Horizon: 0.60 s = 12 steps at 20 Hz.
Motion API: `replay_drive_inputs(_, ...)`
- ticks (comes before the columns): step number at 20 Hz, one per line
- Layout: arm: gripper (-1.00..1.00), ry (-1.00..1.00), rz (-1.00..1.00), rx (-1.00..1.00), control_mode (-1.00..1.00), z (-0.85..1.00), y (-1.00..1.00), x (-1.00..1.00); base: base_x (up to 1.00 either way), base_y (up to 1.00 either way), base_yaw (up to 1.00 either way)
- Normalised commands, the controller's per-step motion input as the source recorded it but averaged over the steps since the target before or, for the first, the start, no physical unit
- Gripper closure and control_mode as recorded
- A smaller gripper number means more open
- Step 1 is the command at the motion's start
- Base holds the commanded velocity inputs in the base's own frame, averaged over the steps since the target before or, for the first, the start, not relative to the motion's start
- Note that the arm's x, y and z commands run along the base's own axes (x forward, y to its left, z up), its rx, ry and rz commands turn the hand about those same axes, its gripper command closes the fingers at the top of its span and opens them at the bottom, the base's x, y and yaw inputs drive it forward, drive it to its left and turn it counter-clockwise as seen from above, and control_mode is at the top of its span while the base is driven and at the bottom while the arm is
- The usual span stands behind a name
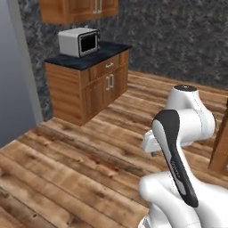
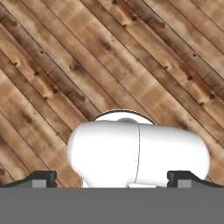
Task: Place the large bottle from the dining counter next to the other large bottle outside the sink, and place the small bottle from the dining counter next to the other small bottle inside the sink.
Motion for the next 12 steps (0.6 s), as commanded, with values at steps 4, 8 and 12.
replay_drive_inputs(4, -1.0, 0.0, 0.0, 0.0, 1.0, 0.0, 0.0, 0.0, 0.84, 0.01, -0.71)
replay_drive_inputs(8, -1.0, 0.0, 0.0, 0.0, 1.0, 0.0, 0.0, 0.0, 0.89, 0.03, -0.7)
replay_drive_inputs(12, -1.0, 0.0, 0.0, 0.0, 1.0, 0.0, 0.0, 0.0, 0.94, 0.16, -0.68)
